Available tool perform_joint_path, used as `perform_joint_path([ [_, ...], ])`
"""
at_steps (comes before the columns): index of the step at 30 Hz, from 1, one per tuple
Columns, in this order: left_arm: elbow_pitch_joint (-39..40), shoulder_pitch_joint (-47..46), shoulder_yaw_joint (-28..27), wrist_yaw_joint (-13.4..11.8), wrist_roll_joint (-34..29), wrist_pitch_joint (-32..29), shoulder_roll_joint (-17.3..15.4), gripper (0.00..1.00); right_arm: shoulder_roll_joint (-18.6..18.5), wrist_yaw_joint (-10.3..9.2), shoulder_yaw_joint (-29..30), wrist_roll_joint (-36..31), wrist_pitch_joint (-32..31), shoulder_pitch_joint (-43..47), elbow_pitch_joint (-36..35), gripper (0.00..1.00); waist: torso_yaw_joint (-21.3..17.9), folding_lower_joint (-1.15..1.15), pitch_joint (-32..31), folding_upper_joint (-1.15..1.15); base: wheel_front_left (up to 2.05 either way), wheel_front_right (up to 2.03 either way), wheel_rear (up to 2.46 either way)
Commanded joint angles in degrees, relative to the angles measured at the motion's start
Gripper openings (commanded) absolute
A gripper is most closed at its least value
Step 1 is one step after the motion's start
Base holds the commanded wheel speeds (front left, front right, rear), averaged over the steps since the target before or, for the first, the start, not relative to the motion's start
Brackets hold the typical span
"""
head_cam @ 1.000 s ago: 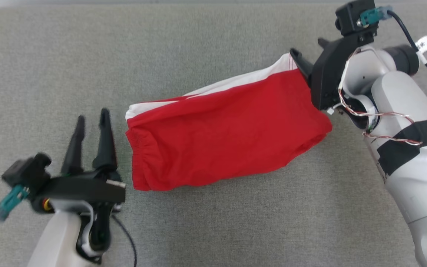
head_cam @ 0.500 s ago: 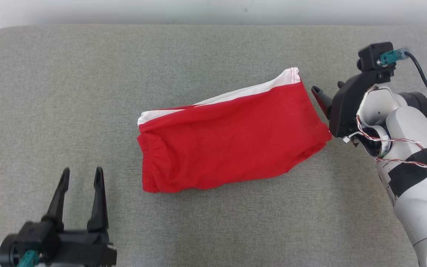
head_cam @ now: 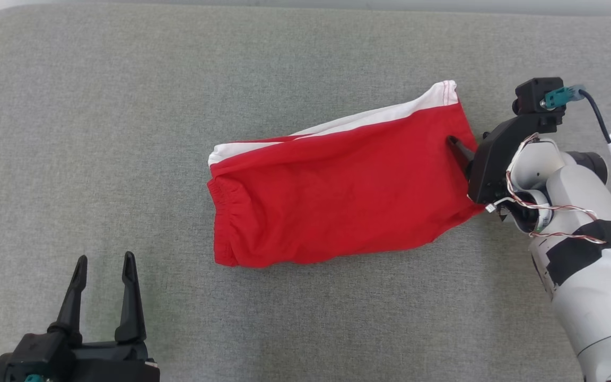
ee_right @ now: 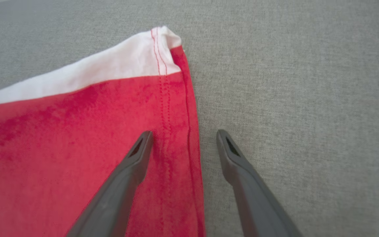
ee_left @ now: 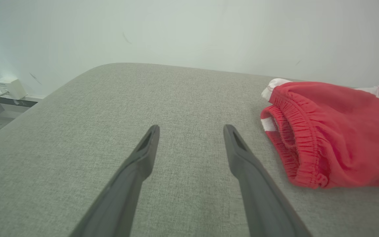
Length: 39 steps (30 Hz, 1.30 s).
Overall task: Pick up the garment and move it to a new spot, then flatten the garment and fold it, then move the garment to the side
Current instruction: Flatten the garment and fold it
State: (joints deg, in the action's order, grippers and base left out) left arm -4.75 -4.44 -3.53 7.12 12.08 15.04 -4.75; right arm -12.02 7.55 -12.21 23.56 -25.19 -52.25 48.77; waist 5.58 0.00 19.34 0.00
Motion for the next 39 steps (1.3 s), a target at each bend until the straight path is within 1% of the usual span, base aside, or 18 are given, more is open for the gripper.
perform_joint_path([
  [1,0.14,0.18,-0.23,0.26,-0.69,0.14,0.13,1.00,0.23,-0.16,0.28,-0.62,0.41,0.13,0.27,1.00,0.30,0.00,0.31,0.00,0.00,0.00,0.00],
  [8,0.25,-0.99,-0.12,0.33,-0.77,0.14,0.78,1.00,3.08,-0.15,1.32,-2.21,0.87,0.55,4.26,1.00,0.55,0.00,0.68,0.00,0.00,0.00,0.00],
  [13,-0.23,-1.36,0.73,0.29,0.03,0.14,0.89,1.00,3.86,-0.03,-0.41,-3.29,-1.38,1.32,6.10,1.00,0.53,0.00,0.86,0.00,0.00,0.00,0.00],
  [14,-0.41,-1.38,0.88,0.30,0.12,0.14,0.77,1.00,3.84,-0.03,-0.83,-3.41,-1.92,1.52,6.32,0.97,0.48,0.00,0.89,0.00,0.00,0.00,0.00],
  [15,-0.65,-1.38,1.09,0.29,0.26,0.14,0.60,1.00,3.66,-0.03,-1.10,-3.41,-2.20,1.64,6.38,0.66,0.43,0.00,0.94,0.00,0.00,0.00,0.00],
  [16,-0.75,-1.46,1.28,0.29,0.31,0.14,0.45,1.00,3.39,-0.03,-1.23,-3.50,-2.26,1.67,6.36,0.47,0.40,0.00,1.01,0.00,0.00,0.00,0.00],
  [18,-0.85,-1.68,1.71,0.30,0.47,0.14,0.34,1.00,2.95,-0.03,-1.41,-3.67,-2.58,1.59,6.57,0.30,0.40,0.00,1.18,0.00,0.00,0.00,0.00],
  [20,-0.85,-1.77,2.04,0.30,0.52,0.14,0.32,1.00,2.91,-0.04,-1.46,-3.75,-2.62,1.43,6.63,0.04,0.43,0.00,1.46,0.00,0.00,0.00,0.00],
  [21,-0.82,-1.75,2.19,0.29,0.54,0.14,0.33,1.00,2.99,-0.04,-1.46,-3.81,-2.59,1.28,6.70,0.00,0.43,0.00,1.60,0.00,0.00,0.00,0.00],
  [25,-0.84,-2.14,2.56,0.29,0.80,0.14,0.41,1.00,3.06,-0.16,-1.25,-4.00,-2.12,0.76,7.03,0.00,0.53,0.00,1.89,0.00,0.00,0.00,0.00],
  [28,-0.67,-1.93,2.21,0.30,0.69,0.14,0.35,1.00,2.80,-0.18,-0.11,-4.21,-0.45,0.49,6.96,0.00,0.38,0.00,1.59,0.00,0.00,0.00,0.00],
  [32,-0.68,-1.14,1.74,0.30,0.57,0.14,0.15,1.00,2.15,-0.22,1.17,-4.53,0.89,0.74,7.06,0.00,-0.45,0.00,0.39,0.00,0.00,0.00,0.00],
  [37,-0.56,-0.84,1.48,0.30,0.58,0.14,0.21,1.00,1.25,-0.22,2.69,-3.44,2.07,1.50,6.17,0.00,-1.58,0.00,-1.42,0.00,0.00,0.00,0.00],
  [39,-0.65,-0.52,1.47,0.30,0.47,0.14,0.36,1.00,0.31,-0.22,3.18,-3.28,2.40,2.20,5.50,0.00,-2.22,0.00,-2.39,0.00,0.00,0.00,0.00],
])
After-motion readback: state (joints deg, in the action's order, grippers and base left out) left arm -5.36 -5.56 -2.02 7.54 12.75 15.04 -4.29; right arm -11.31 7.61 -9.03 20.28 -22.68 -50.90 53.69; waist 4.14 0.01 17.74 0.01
